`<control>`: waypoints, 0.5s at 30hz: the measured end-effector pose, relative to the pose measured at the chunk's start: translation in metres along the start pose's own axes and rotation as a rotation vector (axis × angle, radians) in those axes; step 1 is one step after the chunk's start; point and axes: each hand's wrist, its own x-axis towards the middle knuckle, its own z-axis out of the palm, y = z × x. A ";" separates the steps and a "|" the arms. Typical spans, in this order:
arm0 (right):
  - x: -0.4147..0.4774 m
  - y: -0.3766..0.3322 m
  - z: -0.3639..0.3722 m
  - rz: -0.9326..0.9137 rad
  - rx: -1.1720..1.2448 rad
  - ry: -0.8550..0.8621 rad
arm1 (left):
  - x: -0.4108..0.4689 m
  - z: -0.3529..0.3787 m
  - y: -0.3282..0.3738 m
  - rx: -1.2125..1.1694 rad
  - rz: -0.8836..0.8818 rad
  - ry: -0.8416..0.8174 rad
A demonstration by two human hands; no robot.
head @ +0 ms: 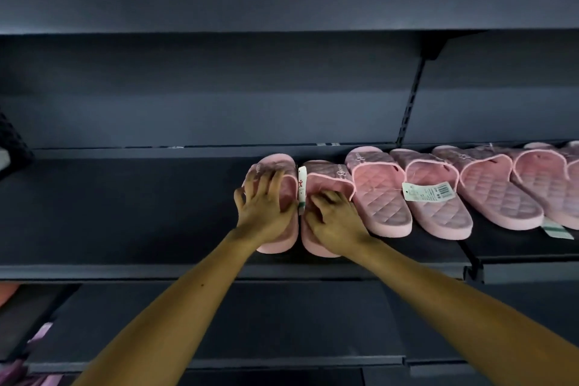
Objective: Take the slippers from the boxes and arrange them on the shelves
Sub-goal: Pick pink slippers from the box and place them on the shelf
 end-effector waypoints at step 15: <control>0.021 -0.009 -0.012 0.034 -0.057 -0.077 | 0.021 0.004 -0.009 -0.174 0.045 0.192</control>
